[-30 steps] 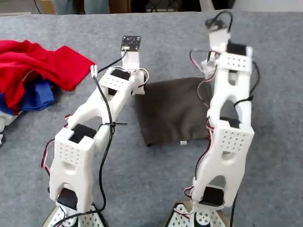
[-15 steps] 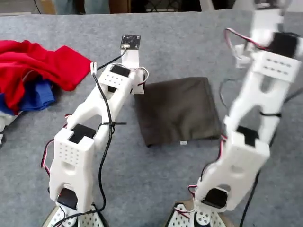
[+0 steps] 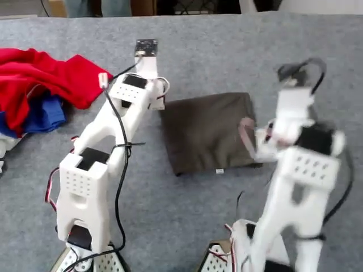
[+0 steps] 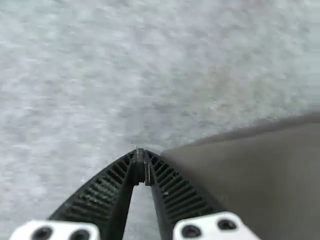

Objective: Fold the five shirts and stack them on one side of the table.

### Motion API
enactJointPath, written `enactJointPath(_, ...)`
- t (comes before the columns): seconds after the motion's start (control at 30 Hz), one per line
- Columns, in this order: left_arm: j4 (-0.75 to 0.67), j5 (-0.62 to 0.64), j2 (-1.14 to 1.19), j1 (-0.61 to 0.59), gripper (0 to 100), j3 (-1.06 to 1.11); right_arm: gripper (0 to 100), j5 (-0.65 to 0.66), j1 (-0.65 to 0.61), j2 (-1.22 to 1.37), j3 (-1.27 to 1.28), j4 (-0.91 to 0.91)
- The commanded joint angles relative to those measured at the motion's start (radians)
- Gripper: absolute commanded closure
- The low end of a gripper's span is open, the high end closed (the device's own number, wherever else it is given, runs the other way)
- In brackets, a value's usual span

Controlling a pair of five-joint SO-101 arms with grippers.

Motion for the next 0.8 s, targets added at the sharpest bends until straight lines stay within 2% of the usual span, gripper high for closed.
enactJointPath(0.0,0.003,-0.009,-0.066,-0.028,97,-0.064,95.4,-0.164,-0.071,-0.127,0.251,-0.138)
enactJointPath(0.17,0.003,-0.009,-0.066,-0.033,97,-0.062,75.8,-0.384,-0.161,-0.088,0.318,-0.23)
enactJointPath(0.23,0.003,-0.011,-0.066,-0.033,97,-0.062,71.0,-0.466,-0.192,-0.041,0.314,-0.269)
enactJointPath(0.57,0.003,-0.011,-0.066,-0.033,97,-0.061,70.2,-0.678,-0.222,0.352,0.145,-0.4)
enactJointPath(0.77,-0.002,-0.011,-0.063,-0.033,97,-0.064,70.2,-0.717,-0.222,0.601,-0.008,-0.417)
